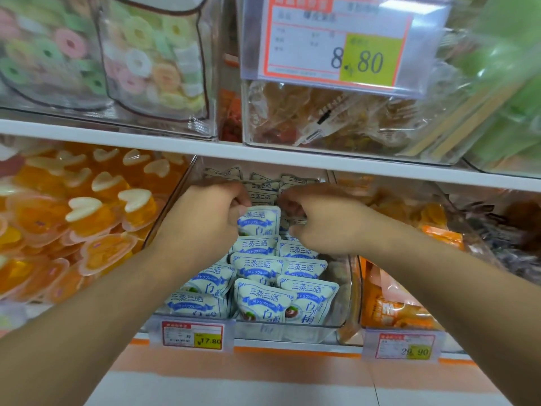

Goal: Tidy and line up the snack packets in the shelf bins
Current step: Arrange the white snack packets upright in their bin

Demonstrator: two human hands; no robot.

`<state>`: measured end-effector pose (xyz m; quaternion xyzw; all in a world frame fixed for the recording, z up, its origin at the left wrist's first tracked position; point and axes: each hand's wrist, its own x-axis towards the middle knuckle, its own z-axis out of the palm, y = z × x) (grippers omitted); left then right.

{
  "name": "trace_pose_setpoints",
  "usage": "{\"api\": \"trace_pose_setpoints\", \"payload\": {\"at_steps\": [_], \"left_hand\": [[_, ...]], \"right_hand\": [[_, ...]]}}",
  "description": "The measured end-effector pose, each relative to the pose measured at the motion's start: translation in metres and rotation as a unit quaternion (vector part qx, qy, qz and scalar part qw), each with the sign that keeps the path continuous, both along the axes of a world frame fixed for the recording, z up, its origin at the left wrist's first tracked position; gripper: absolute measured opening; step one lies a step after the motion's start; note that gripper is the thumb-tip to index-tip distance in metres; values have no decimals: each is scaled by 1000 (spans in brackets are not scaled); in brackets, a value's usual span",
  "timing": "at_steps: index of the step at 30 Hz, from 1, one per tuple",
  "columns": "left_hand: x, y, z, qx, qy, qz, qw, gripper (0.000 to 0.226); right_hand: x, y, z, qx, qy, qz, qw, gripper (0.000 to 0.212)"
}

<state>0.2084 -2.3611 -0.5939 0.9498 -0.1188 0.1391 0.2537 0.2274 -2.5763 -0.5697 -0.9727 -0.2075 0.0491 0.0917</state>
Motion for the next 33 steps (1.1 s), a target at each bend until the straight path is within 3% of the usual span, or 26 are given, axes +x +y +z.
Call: {"api": "trace_pose_setpoints", "payload": {"at_steps": [2, 5, 7, 9, 11, 18, 22, 25, 28, 31, 33], "left_hand": [[-13, -3, 6, -25, -64, -23, 997, 9], [-37, -9, 9, -53, -101, -73, 991, 9], [-47, -10, 9, -93, -83, -79, 989, 17], [-52, -6, 11, -129, -35, -41, 990, 35], [-56, 3, 11, -142, 5, -39, 989, 33], [-64, 9, -2, 76, 128, -133, 980, 13], [-60, 10, -2, 110, 113, -94, 983, 13], [-58, 16, 4, 139, 107, -75, 982, 12], [-55, 22, 6, 140, 153, -98, 973, 20], [-56, 27, 7, 127, 161, -130, 970, 19], [-59, 30, 10, 105, 158, -138, 972, 11]], "right_hand": [[-9, 4, 6, 112, 22, 0, 994, 30], [-27, 6, 7, 149, -19, -2, 989, 21], [-39, 3, 7, 164, -53, -30, 985, 8], [-52, -7, 9, 192, -85, -58, 976, 8], [-63, -19, 13, 220, -106, -79, 966, 10], [-91, -38, 35, 290, -73, -134, 945, 9], [-97, -42, 36, 227, -33, -102, 968, 5], [-103, -39, 21, 112, -3, -56, 992, 22], [-109, -33, 7, -8, -20, 32, 999, 23], [-111, -27, 5, -1, -43, 62, 997, 28], [-112, -24, 3, -8, -49, 77, 996, 19]]}}
